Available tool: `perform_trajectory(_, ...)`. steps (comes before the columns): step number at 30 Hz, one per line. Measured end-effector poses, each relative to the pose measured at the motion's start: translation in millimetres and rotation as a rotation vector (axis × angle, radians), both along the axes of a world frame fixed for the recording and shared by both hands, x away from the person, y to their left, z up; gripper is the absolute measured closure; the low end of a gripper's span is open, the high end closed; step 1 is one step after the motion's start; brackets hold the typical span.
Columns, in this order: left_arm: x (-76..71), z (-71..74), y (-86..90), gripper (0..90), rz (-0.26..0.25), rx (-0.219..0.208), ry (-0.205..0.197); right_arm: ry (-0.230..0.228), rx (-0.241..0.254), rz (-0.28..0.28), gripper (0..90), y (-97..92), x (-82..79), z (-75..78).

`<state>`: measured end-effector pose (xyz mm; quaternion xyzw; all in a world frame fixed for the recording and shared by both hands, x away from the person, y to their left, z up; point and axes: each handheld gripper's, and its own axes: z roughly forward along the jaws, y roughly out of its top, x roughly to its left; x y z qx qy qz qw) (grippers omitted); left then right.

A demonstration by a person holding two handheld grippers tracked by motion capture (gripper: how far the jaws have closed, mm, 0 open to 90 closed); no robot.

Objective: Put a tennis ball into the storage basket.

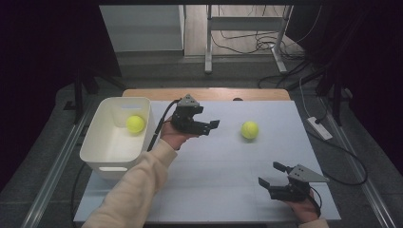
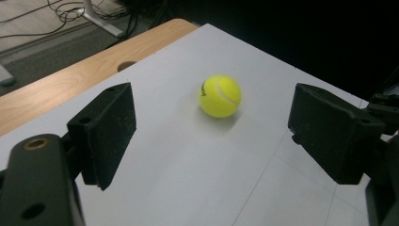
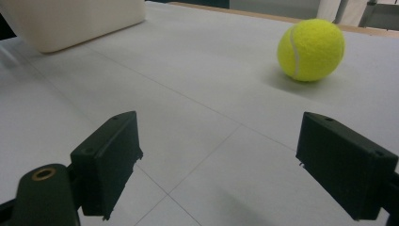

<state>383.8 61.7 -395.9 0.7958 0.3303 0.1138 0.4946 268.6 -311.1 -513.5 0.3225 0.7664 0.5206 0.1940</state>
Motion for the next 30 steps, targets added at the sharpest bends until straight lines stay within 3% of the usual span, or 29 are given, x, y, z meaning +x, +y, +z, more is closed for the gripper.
perform_trajectory(10,5.0,-2.8,-16.8,16.4,-0.034,0.006,0.01,0.006,-0.001,-0.001,14.3,-1.0,0.3,-0.3)
perform_trajectory(30,15.4,-15.3,-34.1,16.3,-0.036,0.014,0.041,0.008,0.002,-0.002,14.3,-0.3,1.0,-0.7)
